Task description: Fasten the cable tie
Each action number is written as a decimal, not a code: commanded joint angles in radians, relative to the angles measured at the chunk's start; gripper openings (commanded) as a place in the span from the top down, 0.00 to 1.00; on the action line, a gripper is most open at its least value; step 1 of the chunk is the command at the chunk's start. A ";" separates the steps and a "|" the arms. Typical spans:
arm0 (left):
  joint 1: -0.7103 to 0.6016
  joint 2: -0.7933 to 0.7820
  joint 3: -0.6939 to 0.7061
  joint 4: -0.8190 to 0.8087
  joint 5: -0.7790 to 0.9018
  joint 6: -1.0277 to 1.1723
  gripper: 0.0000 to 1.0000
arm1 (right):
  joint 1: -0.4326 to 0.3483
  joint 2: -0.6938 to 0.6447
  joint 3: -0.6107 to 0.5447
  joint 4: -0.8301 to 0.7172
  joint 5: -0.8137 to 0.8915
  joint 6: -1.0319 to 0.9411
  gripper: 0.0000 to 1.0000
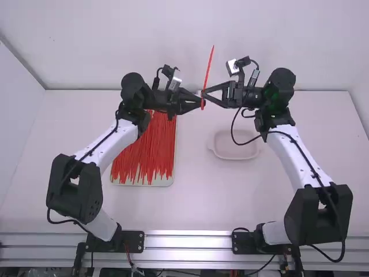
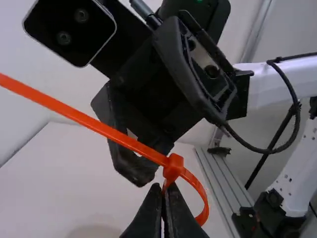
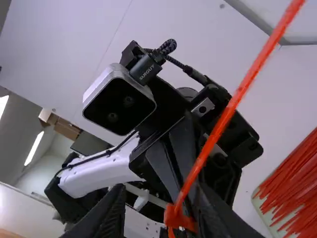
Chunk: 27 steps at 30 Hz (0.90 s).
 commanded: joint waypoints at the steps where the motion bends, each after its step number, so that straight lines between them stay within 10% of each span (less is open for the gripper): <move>1: -0.020 -0.023 0.002 0.001 -0.003 0.026 0.98 | 0.005 -0.024 0.031 0.003 0.009 0.000 0.79; 2: -0.019 -0.023 0.002 -0.002 -0.003 0.023 0.98 | 0.005 -0.024 0.031 0.003 0.008 0.000 0.99; 9: -0.010 -0.023 0.001 -0.007 -0.010 0.023 0.90 | 0.000 -0.024 0.031 0.003 0.007 -0.022 1.00; 11: -0.013 -0.023 0.001 -0.023 -0.015 0.028 0.55 | -0.015 -0.024 0.031 0.002 -0.001 -0.066 1.00; 12: -0.011 -0.023 0.001 -0.042 -0.033 0.041 0.01 | -0.026 -0.024 0.031 0.001 -0.011 -0.098 1.00; 27: 0.091 -0.023 0.001 -0.425 -0.107 0.092 0.01 | -0.189 -0.024 0.031 -0.721 0.127 -0.768 1.00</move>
